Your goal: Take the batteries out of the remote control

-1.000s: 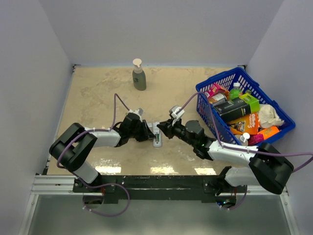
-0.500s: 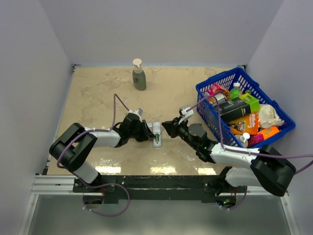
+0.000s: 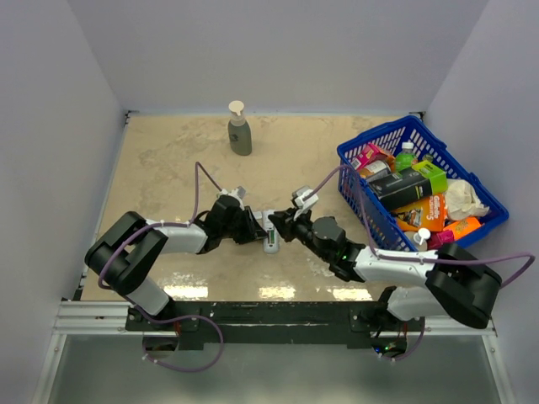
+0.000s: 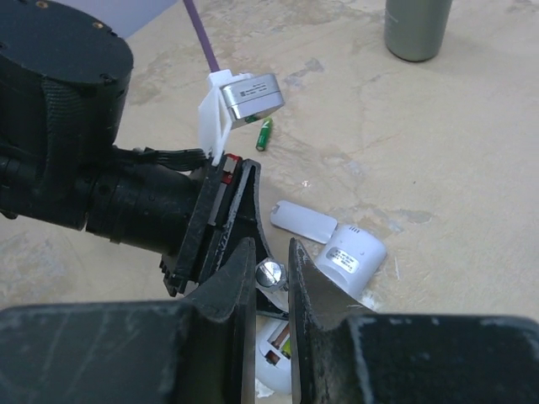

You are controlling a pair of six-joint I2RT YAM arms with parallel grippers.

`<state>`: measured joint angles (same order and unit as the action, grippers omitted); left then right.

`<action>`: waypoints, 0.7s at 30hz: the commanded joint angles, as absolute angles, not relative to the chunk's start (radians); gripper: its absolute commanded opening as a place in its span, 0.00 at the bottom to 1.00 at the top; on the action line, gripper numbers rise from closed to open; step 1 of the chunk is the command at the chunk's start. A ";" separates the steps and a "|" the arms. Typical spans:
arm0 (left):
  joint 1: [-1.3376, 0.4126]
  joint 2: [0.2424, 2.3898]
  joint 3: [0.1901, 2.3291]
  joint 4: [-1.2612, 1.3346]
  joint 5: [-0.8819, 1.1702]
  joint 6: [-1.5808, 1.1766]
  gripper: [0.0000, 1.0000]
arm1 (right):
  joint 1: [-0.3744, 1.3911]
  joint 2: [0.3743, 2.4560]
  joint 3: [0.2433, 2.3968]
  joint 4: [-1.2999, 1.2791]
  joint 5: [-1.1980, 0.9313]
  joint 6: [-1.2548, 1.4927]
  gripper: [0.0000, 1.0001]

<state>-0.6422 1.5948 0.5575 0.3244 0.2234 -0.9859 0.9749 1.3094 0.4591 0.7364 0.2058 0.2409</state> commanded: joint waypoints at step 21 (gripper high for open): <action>-0.750 1.628 0.538 0.480 0.299 -1.057 0.00 | 0.836 1.289 0.261 0.659 0.041 0.680 0.00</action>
<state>-0.6628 1.5871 0.5198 0.3882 0.1886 -1.0122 0.8162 1.2518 0.2623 0.9138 0.1905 0.6144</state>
